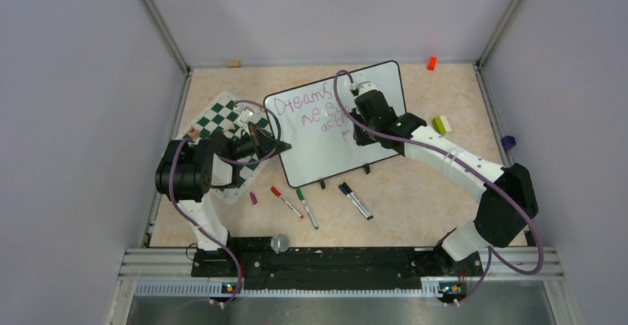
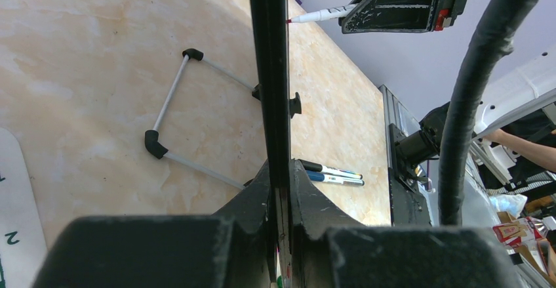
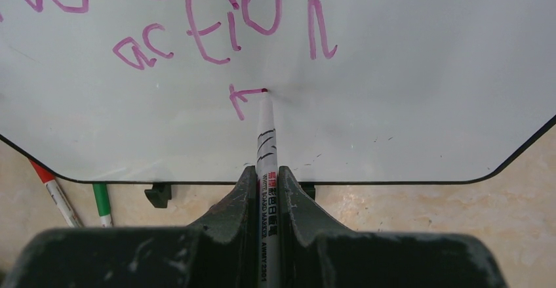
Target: Write a sentence on the whiteboard
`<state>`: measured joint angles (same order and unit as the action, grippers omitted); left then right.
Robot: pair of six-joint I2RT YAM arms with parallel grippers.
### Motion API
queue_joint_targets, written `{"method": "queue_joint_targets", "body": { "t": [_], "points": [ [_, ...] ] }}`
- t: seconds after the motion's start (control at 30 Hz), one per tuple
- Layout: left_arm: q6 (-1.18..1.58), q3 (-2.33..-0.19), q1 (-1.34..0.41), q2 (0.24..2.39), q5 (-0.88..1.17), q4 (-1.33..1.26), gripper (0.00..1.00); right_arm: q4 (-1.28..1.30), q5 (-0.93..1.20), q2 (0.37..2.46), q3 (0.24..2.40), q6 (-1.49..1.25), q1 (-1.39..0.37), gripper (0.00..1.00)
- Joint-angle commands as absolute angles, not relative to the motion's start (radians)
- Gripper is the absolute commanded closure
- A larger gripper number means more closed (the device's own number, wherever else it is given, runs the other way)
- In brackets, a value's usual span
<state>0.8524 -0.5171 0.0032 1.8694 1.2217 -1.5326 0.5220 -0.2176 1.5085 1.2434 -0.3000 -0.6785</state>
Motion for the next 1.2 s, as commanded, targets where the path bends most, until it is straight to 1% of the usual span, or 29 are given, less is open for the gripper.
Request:
{"method": "queue_joint_targets", "body": {
  "t": [0.0, 0.3, 0.63, 0.97, 1.17],
  "points": [
    [0.773, -0.517, -0.006, 1.875, 1.32, -1.62, 1.0, 0.478, -0.254, 1.494, 1.216, -0.313, -0.653, 1.0],
    [0.772, -0.514, -0.007, 1.874, 1.317, -1.62, 1.0, 0.474, -0.222, 1.473, 1.144, -0.345, -0.66, 1.0],
    [0.775, -0.518, -0.006, 1.876, 1.319, -1.62, 1.0, 0.492, -0.225, 1.426, 1.212, -0.336, -0.66, 1.0],
    [0.776, -0.52, -0.007, 1.877, 1.32, -1.62, 1.0, 0.447, -0.201, 1.33, 1.178, -0.291, -0.646, 1.0],
    [0.776, -0.52, -0.006, 1.877, 1.319, -1.62, 1.0, 0.475, -0.213, 1.362, 1.196, -0.295, -0.613, 1.0]
  ]
}}
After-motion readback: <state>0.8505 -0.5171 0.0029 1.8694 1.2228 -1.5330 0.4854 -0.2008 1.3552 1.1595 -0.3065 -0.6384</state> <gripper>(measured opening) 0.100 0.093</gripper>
